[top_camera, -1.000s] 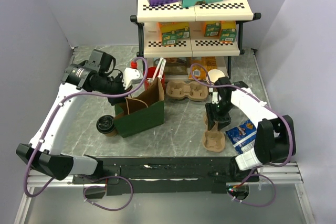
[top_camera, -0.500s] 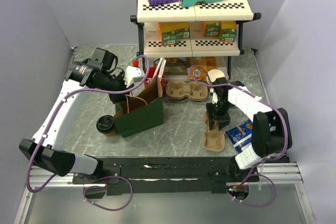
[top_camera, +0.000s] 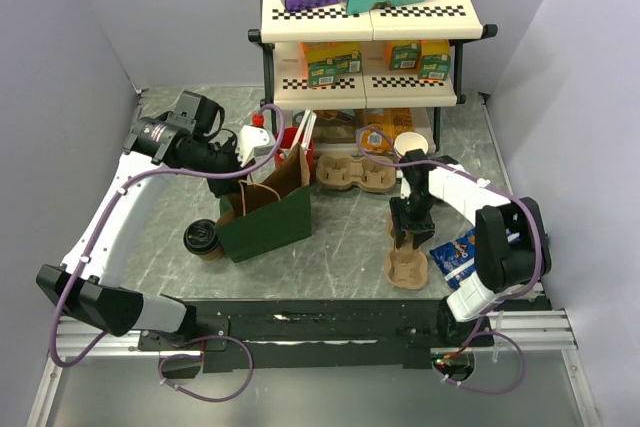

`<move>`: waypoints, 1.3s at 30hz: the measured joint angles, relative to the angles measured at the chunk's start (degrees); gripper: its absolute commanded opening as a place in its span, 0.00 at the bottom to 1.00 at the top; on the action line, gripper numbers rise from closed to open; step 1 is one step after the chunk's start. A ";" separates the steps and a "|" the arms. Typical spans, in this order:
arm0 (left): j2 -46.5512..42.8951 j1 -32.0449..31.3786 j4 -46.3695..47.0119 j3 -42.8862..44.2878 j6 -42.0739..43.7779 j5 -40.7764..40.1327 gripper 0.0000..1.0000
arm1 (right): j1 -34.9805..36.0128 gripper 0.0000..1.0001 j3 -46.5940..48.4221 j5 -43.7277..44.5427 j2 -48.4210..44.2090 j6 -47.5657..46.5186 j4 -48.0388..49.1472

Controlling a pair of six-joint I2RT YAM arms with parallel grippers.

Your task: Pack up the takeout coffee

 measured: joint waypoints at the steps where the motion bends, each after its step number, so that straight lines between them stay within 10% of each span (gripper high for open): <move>1: 0.00 0.00 0.00 0.00 -0.02 0.00 0.01 | 0.07 0.54 -0.02 0.13 0.20 0.02 0.04; 13: 0.00 0.00 0.02 0.00 -0.44 0.00 0.01 | 0.63 0.48 -0.04 1.64 0.92 0.83 0.17; 25: 0.00 0.00 0.00 0.00 -0.42 0.00 0.01 | 2.10 0.00 -0.11 2.08 -2.27 0.92 -0.13; 39: -1.79 0.00 0.70 -1.14 0.24 0.04 0.01 | 2.64 0.00 10.21 -13.92 -23.78 -7.10 -7.78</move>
